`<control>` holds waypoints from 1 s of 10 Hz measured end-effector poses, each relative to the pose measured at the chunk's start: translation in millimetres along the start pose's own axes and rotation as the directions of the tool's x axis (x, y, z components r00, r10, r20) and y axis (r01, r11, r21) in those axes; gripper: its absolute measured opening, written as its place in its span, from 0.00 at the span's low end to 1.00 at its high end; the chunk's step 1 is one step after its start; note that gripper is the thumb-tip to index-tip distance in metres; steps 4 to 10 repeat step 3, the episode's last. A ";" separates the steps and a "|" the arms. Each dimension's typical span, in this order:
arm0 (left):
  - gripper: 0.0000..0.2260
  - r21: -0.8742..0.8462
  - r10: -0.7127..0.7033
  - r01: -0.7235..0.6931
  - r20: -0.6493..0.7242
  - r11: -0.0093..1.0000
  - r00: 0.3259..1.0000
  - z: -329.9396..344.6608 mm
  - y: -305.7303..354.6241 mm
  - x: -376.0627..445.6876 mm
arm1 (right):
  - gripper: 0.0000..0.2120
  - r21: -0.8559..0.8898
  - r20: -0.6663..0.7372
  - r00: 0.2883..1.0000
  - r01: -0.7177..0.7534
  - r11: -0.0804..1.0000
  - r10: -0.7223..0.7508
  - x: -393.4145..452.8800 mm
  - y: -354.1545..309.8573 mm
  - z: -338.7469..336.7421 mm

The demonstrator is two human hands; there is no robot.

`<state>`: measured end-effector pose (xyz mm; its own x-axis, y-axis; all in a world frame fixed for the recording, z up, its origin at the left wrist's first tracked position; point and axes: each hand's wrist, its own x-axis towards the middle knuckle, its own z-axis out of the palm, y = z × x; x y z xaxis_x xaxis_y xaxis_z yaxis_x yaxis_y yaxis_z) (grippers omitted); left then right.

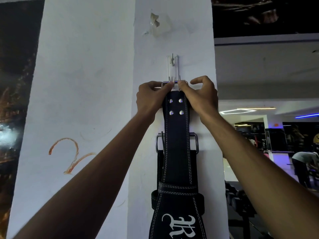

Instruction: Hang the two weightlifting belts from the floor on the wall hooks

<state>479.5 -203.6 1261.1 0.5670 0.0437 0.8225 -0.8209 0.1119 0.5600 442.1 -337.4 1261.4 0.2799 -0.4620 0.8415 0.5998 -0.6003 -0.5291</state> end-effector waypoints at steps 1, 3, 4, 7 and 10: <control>0.17 -0.033 -0.060 0.058 -0.054 0.998 0.997 3.7 -2.1 3.7 | 0.21 -0.009 -0.013 1.000 -0.022 1.000 0.022 0.5 -0.5 6.7; 0.18 -0.106 -0.042 0.038 -0.034 0.994 0.999 -0.4 -8.0 -21.0 | 0.18 0.136 0.021 1.000 0.007 0.991 -0.010 -26.9 7.5 -1.3; 0.18 -0.106 -0.042 0.038 -0.034 0.994 0.999 -0.4 -8.0 -21.0 | 0.18 0.136 0.021 1.000 0.007 0.991 -0.010 -26.9 7.5 -1.3; 0.18 -0.106 -0.042 0.038 -0.034 0.994 0.999 -0.4 -8.0 -21.0 | 0.18 0.136 0.021 1.000 0.007 0.991 -0.010 -26.9 7.5 -1.3; 0.18 -0.106 -0.042 0.038 -0.034 0.994 0.999 -0.4 -8.0 -21.0 | 0.18 0.136 0.021 1.000 0.007 0.991 -0.010 -26.9 7.5 -1.3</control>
